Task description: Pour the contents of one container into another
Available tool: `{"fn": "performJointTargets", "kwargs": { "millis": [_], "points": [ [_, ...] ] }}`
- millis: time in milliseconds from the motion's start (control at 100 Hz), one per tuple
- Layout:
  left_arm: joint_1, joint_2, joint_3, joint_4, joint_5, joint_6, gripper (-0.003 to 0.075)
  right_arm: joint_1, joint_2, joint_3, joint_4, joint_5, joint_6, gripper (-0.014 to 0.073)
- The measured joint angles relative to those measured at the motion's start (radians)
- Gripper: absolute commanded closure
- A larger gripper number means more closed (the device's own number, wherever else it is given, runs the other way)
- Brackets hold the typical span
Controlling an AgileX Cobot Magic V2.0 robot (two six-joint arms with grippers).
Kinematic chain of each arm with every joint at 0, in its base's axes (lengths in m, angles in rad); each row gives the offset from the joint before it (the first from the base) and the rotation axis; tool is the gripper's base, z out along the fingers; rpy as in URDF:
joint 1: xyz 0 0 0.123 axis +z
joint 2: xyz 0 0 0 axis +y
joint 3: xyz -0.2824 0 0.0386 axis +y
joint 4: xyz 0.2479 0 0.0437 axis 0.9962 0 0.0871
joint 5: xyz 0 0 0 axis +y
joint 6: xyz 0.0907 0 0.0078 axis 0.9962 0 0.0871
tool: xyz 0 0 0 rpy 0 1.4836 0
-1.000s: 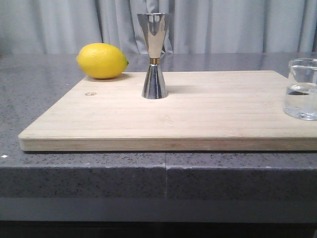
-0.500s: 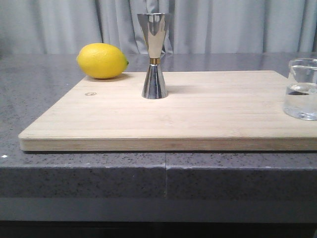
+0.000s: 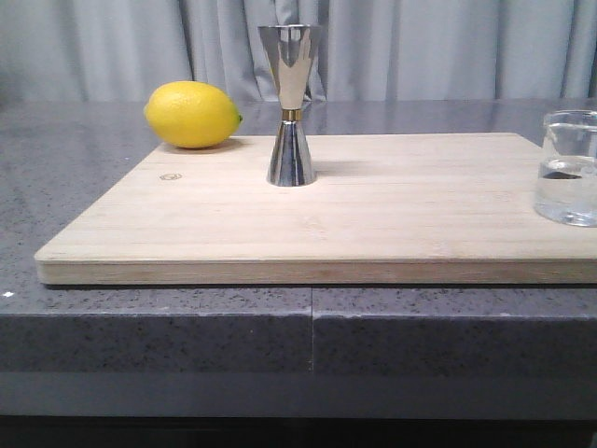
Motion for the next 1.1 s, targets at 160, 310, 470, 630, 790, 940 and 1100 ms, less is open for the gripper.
{"fn": "performJointTargets", "kwargs": {
  "millis": [160,310,470,630,790,940,1100],
  "points": [
    [0.000,0.000,0.000,0.000,0.000,0.000,0.0741,0.000,0.000,0.000,0.000,0.000,0.000,0.0655],
    [0.000,0.000,0.000,0.000,0.000,0.000,0.0741,0.000,0.000,0.000,0.000,0.000,0.000,0.0655],
    [0.000,0.000,0.000,0.000,0.000,0.000,0.0741,0.000,0.000,0.000,0.000,0.000,0.000,0.0655],
    [0.000,0.000,0.000,0.000,0.014,0.000,0.0741,0.000,0.000,0.000,0.000,0.000,0.000,0.0655],
    [0.000,0.000,0.000,0.000,0.031,0.000,0.0741,0.000,0.000,0.000,0.000,0.000,0.000,0.0655],
    [0.000,0.000,0.000,-0.050,0.030,0.000,0.0741,0.000,0.000,0.000,0.048,-0.002,0.000,0.0655],
    [0.000,0.000,0.000,-0.284,-0.004,-0.015,0.0741,0.000,0.000,0.000,0.176,-0.013,0.000,0.0655]
  ]
}}
